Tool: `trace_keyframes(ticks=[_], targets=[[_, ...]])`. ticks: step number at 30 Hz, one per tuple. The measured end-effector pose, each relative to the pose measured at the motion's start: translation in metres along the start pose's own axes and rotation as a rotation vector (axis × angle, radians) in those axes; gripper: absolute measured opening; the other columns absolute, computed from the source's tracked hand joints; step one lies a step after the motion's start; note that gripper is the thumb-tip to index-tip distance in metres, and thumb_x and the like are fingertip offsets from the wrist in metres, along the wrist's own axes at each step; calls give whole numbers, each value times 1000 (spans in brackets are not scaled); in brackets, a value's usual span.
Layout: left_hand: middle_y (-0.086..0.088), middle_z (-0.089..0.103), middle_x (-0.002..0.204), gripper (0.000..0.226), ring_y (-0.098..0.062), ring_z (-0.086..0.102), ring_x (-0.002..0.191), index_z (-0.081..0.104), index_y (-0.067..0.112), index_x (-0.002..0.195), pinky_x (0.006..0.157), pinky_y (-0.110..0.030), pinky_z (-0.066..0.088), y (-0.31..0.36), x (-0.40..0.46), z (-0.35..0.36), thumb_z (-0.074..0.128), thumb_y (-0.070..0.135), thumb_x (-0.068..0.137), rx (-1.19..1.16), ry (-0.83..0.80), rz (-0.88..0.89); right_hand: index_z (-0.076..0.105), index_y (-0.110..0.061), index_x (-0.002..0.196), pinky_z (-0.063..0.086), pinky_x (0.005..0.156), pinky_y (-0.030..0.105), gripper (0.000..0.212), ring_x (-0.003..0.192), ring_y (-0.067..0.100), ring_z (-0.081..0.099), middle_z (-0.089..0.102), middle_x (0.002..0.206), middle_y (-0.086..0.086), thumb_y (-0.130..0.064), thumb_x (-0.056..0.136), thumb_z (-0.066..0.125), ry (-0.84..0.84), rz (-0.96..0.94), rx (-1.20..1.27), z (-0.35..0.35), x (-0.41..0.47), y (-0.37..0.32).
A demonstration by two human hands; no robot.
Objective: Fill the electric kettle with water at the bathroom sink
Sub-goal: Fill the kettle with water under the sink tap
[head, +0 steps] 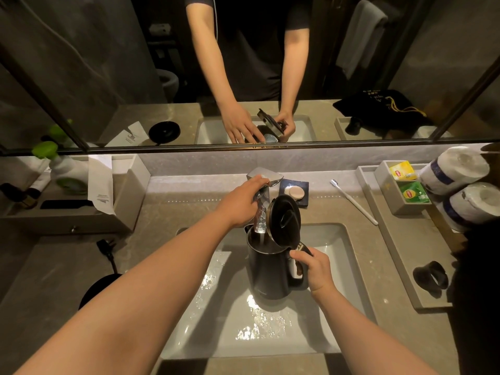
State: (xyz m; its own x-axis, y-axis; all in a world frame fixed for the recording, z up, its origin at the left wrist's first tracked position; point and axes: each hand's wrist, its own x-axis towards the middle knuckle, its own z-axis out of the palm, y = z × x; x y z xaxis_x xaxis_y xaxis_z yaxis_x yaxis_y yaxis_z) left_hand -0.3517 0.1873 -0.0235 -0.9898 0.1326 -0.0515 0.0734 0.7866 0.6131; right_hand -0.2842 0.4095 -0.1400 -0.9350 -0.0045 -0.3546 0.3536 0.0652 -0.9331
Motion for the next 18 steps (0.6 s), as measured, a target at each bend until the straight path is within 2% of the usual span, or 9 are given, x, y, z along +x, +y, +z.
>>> trace_keyframes(ticks=[4,10,14,18], targets=[[1,25,156,60,-25,31,137,33,31,141,108,-40,30,0,0,0,46,9,86,13,-4,-7,69,-9,61,50,56,31,35,58,13,60,66,56,0,-43,55,73,5,7,6,-1,-1,0],[2,24,156,61,-24,30,138,32,32,141,109,-39,29,-1,0,1,46,9,87,14,-7,-18,69,-19,52,48,54,27,20,52,6,58,62,52,-4,-38,59,73,0,7,16,0,-4,-1],[2,24,156,62,-24,30,138,31,33,141,108,-40,30,-1,0,3,47,8,86,12,-4,-19,69,-7,60,50,55,29,34,58,13,60,65,55,-1,-41,57,73,6,4,16,1,-4,0],[2,22,156,63,-23,29,138,31,33,142,109,-38,28,-3,1,3,47,8,86,6,-9,-18,69,-19,54,49,52,26,23,52,9,59,64,54,-1,-42,55,74,-7,18,24,2,-5,0]])
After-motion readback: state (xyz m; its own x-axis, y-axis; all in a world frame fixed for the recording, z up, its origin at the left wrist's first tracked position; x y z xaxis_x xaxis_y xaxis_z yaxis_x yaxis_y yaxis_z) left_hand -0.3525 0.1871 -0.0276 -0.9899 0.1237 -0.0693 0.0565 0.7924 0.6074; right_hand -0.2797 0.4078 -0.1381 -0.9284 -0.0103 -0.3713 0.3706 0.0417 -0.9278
